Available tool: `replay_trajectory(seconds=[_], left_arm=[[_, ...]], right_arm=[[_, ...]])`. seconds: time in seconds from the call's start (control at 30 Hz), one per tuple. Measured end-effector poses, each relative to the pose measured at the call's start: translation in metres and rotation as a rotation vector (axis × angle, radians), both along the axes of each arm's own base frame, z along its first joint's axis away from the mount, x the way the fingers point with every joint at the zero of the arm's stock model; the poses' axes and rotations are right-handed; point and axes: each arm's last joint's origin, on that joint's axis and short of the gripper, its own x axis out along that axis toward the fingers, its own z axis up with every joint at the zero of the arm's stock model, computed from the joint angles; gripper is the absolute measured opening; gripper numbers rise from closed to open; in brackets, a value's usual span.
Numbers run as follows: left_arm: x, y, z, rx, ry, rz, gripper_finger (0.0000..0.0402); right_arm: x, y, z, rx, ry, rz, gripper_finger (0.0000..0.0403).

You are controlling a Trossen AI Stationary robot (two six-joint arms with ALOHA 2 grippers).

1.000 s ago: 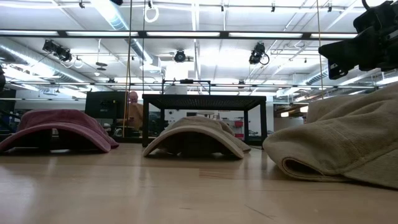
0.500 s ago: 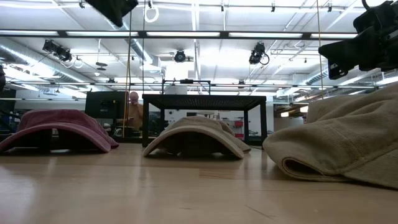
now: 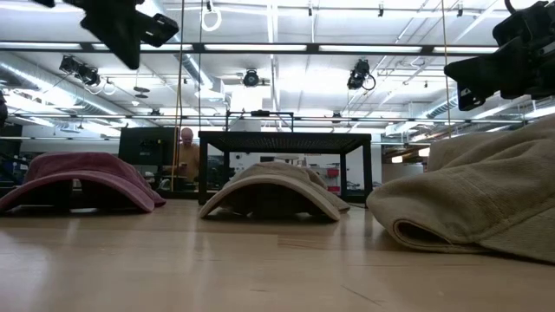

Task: Pick & Place hat
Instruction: Put the left red cap on the shelf

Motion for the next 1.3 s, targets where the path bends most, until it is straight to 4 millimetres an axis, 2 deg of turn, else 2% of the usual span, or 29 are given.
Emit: replay_trajectory(seconds=[0.4,0.8,1.03,1.3], left_arm=[[-0.013,0.001,-0.029,0.098,0.088,-0.164,0.0065],[-0.010,0.001,-0.034,0.101,0.105,-0.174,0.0146],[-0.008,0.001,-0.036,0.149,0.115,-0.295,0.0198],[-0.006,0.001,-0.038,0.153,0.123,-0.305,0.0226]], right_arm=[[0.000,0.000,0.000,0.000,0.000,0.000,0.0027],[0.000,0.000,0.000,0.000,0.000,0.000,0.0027],[0.000,0.000,0.000,0.000,0.000,0.000,0.0027],[0.000,0.000,0.000,0.000,0.000,0.000,0.0027]])
